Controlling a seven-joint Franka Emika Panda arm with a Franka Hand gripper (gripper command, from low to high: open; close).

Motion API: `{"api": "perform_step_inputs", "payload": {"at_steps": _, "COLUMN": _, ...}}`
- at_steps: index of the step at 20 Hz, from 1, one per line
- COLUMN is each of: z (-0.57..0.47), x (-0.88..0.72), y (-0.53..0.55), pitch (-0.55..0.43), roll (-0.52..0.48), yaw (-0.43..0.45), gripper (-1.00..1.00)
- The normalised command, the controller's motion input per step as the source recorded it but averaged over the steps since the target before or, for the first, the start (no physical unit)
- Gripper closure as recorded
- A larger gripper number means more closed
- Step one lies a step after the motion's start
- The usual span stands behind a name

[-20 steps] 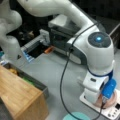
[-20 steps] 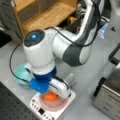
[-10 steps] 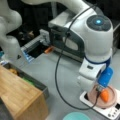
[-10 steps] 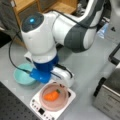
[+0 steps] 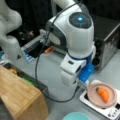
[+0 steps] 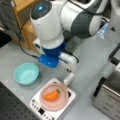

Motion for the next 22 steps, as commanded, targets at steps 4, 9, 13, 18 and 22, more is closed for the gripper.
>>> {"api": "perform_step_inputs", "payload": {"at_steps": 4, "z": -0.03, "x": -1.00, "y": -0.30, "pitch": -0.312, "roll": -0.236, "yaw": 0.070, "gripper": -1.00}}
{"api": "perform_step_inputs", "payload": {"at_steps": 9, "z": -0.08, "x": -1.00, "y": -0.13, "pitch": -0.374, "roll": -0.283, "yaw": 0.150, "gripper": -1.00}}
{"api": "perform_step_inputs", "payload": {"at_steps": 13, "z": -0.05, "x": -0.92, "y": -0.05, "pitch": -0.288, "roll": -0.223, "yaw": 0.183, "gripper": -1.00}}
{"api": "perform_step_inputs", "payload": {"at_steps": 18, "z": -0.10, "x": -0.65, "y": -0.22, "pitch": -0.233, "roll": -0.118, "yaw": 0.227, "gripper": -1.00}}
{"api": "perform_step_inputs", "payload": {"at_steps": 22, "z": -0.02, "x": -0.53, "y": -0.35, "pitch": -0.192, "roll": -0.076, "yaw": 0.279, "gripper": -1.00}}
